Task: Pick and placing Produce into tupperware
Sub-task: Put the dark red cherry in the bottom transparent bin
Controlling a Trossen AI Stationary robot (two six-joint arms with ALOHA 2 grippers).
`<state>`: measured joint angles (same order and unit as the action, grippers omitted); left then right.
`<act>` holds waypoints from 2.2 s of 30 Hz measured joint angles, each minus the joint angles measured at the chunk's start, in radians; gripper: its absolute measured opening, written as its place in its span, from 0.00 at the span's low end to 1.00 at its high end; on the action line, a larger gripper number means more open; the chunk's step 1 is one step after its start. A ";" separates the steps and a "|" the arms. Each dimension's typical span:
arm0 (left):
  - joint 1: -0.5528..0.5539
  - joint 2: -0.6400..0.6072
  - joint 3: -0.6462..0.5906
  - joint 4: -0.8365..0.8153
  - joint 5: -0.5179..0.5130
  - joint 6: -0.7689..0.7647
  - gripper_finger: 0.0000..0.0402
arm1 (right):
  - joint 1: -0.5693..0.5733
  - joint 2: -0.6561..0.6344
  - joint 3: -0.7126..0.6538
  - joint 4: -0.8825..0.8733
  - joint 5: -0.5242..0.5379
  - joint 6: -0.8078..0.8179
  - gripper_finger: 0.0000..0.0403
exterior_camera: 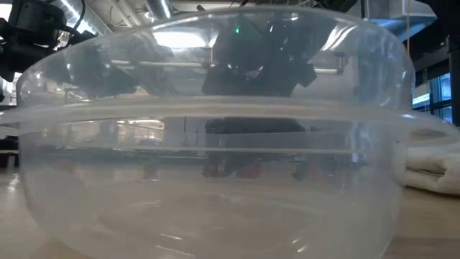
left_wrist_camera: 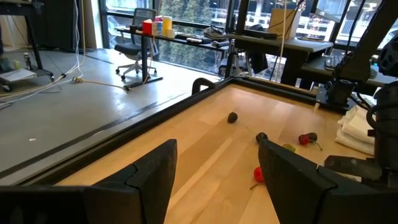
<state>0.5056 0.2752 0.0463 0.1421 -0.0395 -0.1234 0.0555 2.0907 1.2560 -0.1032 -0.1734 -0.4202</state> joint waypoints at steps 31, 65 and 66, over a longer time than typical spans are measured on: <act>-0.002 0.002 -0.001 0.000 0.004 0.001 0.55 | 0.123 -0.089 0.231 -0.289 0.173 0.091 0.23; -0.002 0.002 -0.001 0.002 0.004 0.002 0.55 | 0.375 0.027 0.293 -0.235 0.206 0.716 0.23; -0.002 0.002 -0.001 0.002 0.003 0.002 0.55 | 0.375 0.035 0.293 -0.234 0.206 0.727 0.23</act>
<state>0.5035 0.2768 0.0456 0.1436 -0.0360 -0.1211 0.4301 2.1258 1.5494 -0.3375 0.0330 0.3071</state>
